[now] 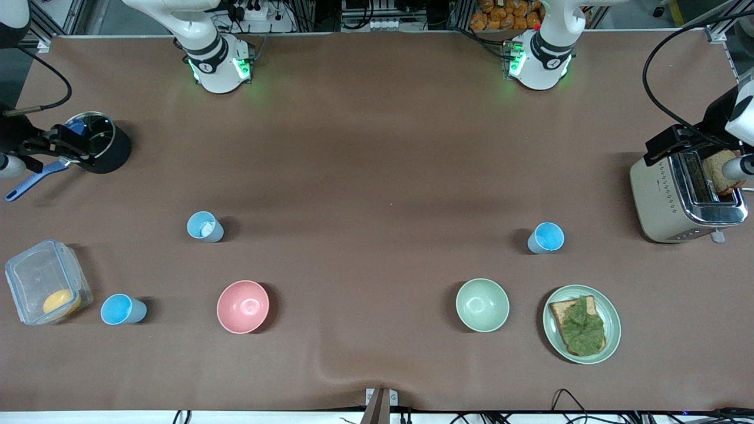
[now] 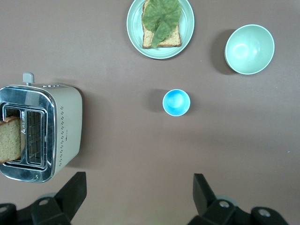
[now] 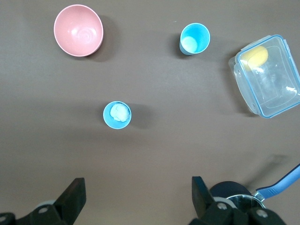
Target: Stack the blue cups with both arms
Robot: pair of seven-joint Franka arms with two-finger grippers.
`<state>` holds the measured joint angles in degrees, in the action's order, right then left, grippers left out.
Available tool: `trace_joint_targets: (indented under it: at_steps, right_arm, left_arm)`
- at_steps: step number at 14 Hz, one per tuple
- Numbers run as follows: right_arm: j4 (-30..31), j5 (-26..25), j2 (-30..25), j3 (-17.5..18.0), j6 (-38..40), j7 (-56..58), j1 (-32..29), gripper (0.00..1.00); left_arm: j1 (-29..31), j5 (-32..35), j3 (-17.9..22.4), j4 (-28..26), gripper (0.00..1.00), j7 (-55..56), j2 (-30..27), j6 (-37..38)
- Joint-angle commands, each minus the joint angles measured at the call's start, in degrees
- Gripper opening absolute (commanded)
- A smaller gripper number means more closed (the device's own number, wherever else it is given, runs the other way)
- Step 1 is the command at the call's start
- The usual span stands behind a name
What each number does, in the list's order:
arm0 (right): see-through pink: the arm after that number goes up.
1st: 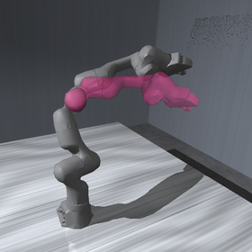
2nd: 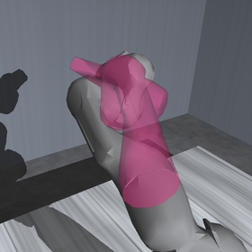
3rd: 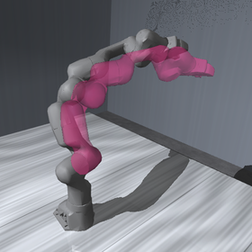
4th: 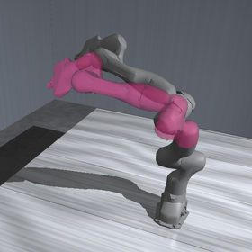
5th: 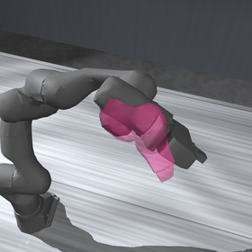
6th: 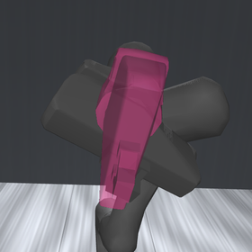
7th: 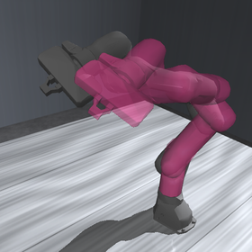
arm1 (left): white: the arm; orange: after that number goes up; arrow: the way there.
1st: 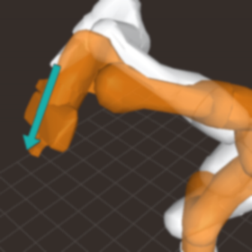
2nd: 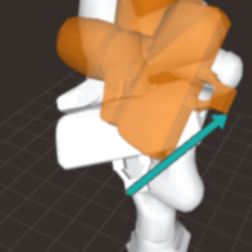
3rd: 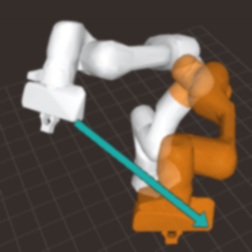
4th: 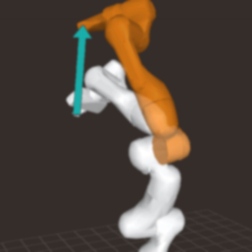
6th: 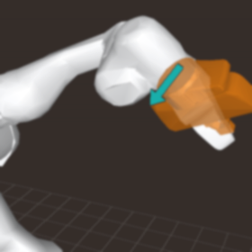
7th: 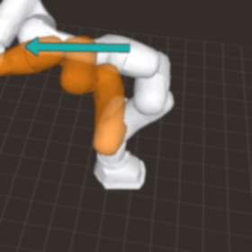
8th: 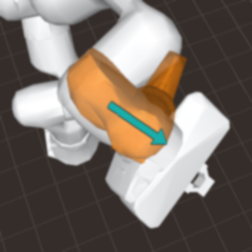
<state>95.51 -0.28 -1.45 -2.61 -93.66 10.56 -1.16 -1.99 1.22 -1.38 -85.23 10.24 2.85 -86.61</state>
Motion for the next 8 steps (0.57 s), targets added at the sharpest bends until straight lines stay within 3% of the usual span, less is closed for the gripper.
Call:
trace_joint_targets:
  at_steps: [1, 4, 8]
  right_arm:
    - [0.9, 0.63, -1.1, 0.67, 0.24, -0.45, -0.69, 1.0]
    - [0.9, 0.63, -1.1, 0.67, 0.24, -0.45, -0.78, 1.0]
    - [0.9, 0.72, -1.1, 0.67, 0.24, -0.45, -0.78, 1.0]
  left_arm:
    - [-0.47, -0.78, 0.5, 0.59, 1.0, -0.12, -0.74, 1.18]
    - [-0.21, -4.2, 0.85, 0.59, 1.0, 0.57, -0.48, 1.18]
    - [0.06, -3.76, 0.85, 0.59, 1.0, 0.66, -0.13, 1.1]
